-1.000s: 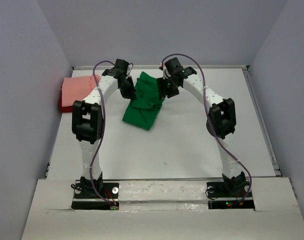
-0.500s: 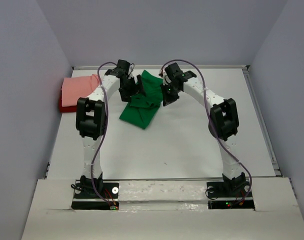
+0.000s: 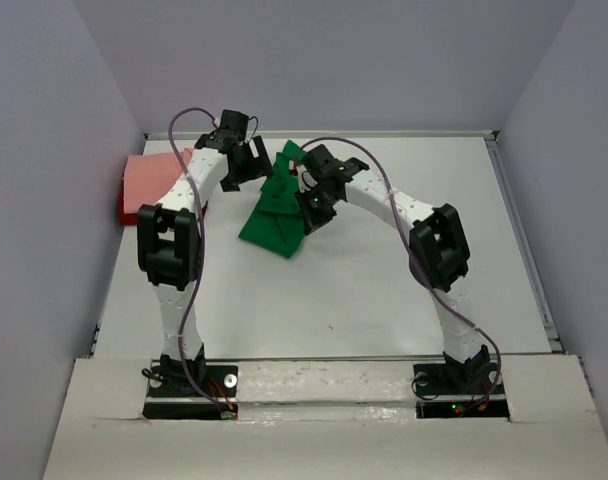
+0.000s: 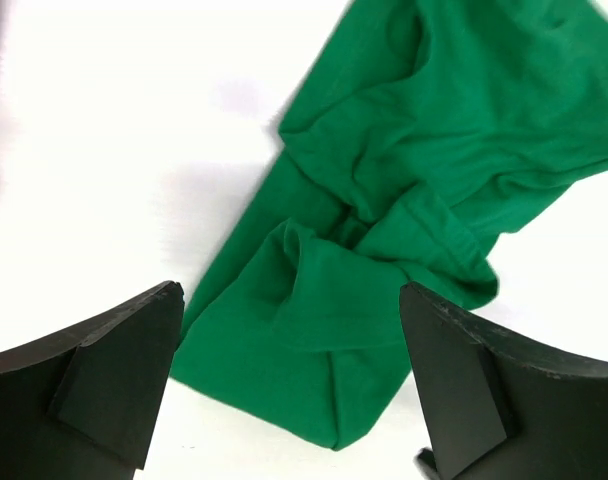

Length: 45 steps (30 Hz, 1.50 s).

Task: Fold and stack the t-shirts
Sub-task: Fold the tshirt

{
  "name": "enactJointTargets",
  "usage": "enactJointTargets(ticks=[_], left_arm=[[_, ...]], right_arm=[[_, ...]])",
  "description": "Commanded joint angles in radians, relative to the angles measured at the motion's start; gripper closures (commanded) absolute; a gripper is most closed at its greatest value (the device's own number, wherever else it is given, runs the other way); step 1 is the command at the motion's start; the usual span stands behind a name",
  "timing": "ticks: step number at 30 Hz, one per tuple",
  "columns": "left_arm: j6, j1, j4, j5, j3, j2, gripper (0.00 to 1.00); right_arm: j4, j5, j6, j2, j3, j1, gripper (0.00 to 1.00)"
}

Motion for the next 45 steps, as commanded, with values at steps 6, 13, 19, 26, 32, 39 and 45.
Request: enactJointTargets(ticks=[6, 13, 19, 26, 32, 39, 45], left_arm=[[0.009, 0.007, -0.005, -0.099, -0.004, -0.137, 0.01], [0.015, 0.009, 0.021, -0.048, -0.073, -0.185, 0.01], [0.025, 0.010, 0.031, -0.038, -0.113, -0.216, 0.01], [0.029, 0.015, 0.023, 0.019, -0.114, -0.255, 0.01], [0.040, 0.015, -0.008, 0.048, -0.088, -0.312, 0.01], [0.035, 0.013, -0.037, 0.091, -0.105, -0.386, 0.01], [0.046, 0.013, -0.018, 0.099, -0.226, -0.459, 0.01]], right_arm=[[-0.216, 0.060, 0.089, 0.250, 0.461, 0.050, 1.00], [-0.233, 0.035, 0.108, 0.352, 0.538, 0.050, 1.00], [-0.157, 0.005, 0.111, 0.341, 0.419, 0.050, 1.00], [-0.123, 0.009, 0.143, 0.285, 0.279, 0.060, 1.00], [0.010, 0.072, 0.258, 0.147, -0.079, 0.069, 1.00], [0.092, 0.162, 0.365, -0.040, -0.384, 0.069, 1.00], [0.107, 0.225, 0.421, -0.223, -0.597, 0.069, 1.00]])
